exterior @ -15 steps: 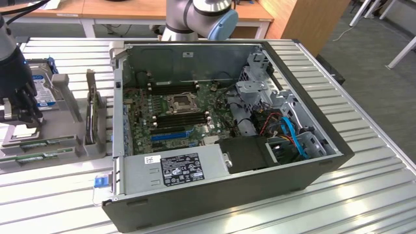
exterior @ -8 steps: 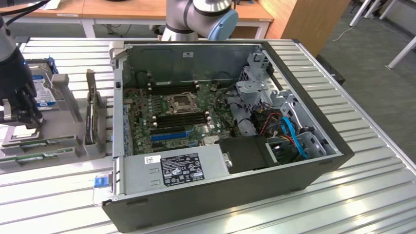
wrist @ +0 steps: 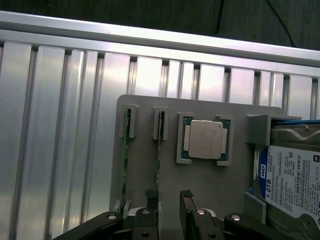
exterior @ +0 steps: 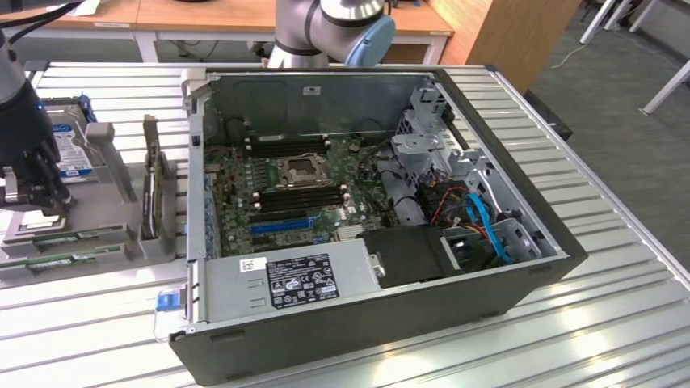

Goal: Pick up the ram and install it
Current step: 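Pick up the ram and move it above insertion slot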

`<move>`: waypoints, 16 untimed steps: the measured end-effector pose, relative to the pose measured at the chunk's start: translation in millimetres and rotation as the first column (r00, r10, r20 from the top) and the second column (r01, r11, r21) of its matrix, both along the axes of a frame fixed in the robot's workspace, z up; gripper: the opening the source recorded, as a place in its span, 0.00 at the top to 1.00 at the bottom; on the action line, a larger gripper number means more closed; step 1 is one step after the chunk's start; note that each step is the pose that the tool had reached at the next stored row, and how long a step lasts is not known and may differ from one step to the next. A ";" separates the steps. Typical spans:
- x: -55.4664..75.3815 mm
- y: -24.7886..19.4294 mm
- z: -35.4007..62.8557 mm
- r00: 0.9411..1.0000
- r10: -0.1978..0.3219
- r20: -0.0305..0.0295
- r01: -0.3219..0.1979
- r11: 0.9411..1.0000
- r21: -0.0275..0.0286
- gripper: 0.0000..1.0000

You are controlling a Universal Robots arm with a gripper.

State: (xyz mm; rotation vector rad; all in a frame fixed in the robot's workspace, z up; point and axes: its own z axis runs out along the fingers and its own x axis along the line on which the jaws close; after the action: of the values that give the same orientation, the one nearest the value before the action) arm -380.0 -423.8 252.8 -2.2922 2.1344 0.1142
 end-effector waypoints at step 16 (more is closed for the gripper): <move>0.0 -13.3 0.0 1.000 0.000 0.000 0.000 1.000 0.000 0.69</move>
State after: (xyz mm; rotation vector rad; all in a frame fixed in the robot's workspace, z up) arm -380.0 -437.1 252.8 -2.2922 2.1344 0.1141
